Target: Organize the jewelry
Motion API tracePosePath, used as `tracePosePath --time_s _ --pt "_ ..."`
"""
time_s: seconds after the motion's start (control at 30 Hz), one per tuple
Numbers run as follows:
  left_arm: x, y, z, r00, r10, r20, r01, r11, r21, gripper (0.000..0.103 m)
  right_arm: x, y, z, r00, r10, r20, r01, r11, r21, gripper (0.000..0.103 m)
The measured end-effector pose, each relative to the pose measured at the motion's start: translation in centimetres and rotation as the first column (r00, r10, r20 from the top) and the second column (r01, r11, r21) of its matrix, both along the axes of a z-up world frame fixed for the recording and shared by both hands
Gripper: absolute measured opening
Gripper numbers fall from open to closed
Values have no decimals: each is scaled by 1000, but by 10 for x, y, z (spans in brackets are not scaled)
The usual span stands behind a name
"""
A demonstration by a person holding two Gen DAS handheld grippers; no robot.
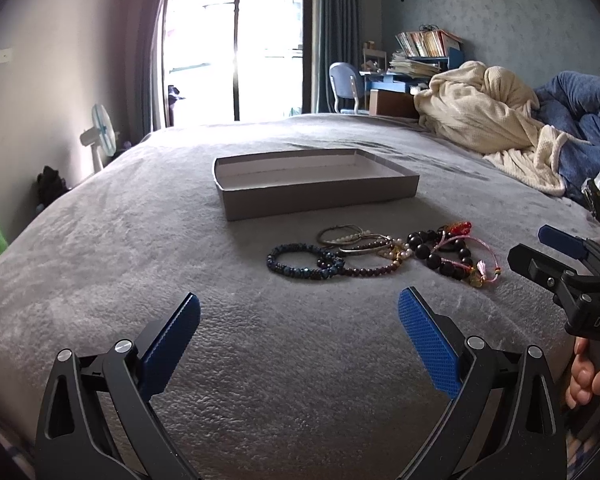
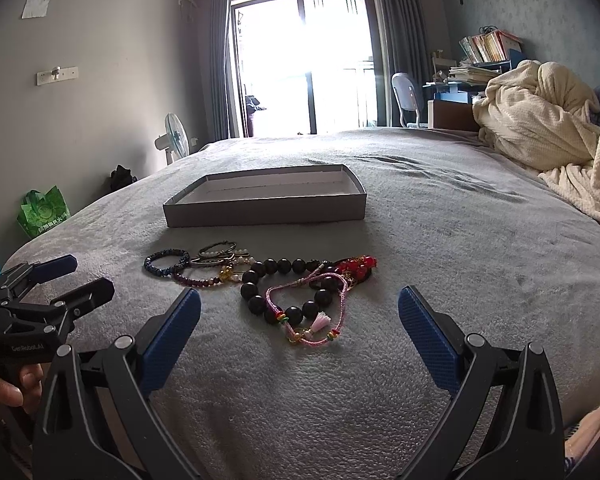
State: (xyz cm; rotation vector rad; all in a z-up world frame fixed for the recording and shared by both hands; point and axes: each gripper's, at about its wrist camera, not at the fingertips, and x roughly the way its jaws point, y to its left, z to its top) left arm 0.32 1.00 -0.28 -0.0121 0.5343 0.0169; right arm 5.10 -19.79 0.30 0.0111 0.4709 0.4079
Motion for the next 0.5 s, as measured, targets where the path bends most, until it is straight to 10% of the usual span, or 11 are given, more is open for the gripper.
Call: tracePosePath --time_s 0.5 --pt "-1 -5 -1 1000 -8 -3 8 1000 7 98 0 -2 -1 1000 0 -4 0 1000 7 98"
